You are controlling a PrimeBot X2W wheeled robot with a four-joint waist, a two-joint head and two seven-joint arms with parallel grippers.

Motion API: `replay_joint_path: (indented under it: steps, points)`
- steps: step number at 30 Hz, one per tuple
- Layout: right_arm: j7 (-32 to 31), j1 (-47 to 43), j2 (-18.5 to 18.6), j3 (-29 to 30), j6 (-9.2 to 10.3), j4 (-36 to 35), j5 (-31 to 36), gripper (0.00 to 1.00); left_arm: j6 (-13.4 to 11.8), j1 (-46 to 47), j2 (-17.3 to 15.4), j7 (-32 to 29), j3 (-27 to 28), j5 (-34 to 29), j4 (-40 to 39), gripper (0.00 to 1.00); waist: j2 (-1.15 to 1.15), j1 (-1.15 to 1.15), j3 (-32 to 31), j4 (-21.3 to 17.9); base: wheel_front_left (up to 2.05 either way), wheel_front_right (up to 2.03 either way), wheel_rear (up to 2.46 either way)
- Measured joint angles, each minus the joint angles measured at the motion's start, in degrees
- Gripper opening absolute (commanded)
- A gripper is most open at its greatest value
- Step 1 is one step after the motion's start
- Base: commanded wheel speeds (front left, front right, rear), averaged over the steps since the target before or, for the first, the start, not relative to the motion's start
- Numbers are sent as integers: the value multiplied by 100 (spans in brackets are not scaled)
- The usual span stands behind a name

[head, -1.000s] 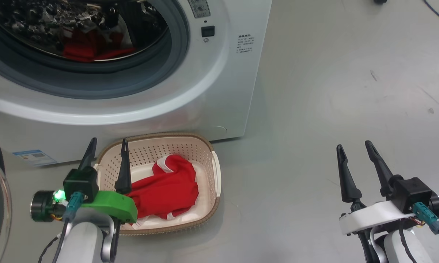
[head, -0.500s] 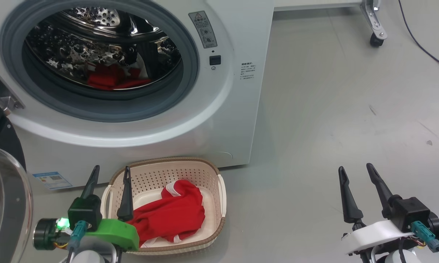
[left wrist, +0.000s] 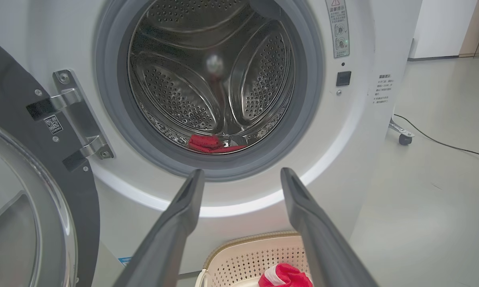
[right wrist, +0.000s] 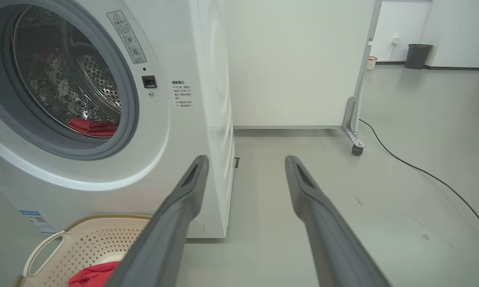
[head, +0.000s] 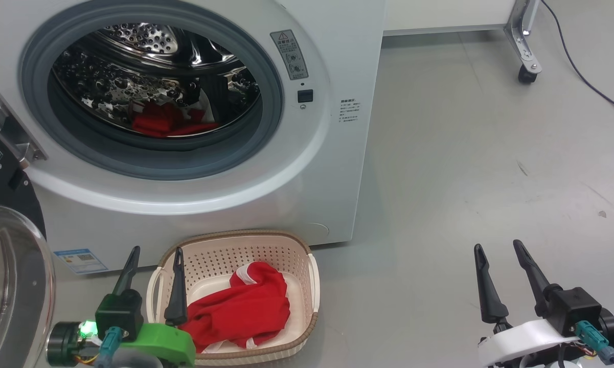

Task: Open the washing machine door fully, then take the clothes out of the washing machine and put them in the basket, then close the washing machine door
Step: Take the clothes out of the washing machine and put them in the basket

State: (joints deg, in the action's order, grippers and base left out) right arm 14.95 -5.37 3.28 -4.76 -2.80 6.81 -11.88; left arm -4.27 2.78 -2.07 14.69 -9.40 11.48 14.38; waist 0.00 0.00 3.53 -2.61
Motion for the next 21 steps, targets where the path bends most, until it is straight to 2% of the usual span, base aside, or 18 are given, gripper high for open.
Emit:
replay_joint_path:
  steps: [21]
  points:
    - [0, -105, -2, -45, 52, -98, 49, 100, -51, -191, -4, 0, -101, -18, -242, 100, 0, 0, -73, 34, 0, 0, 0]
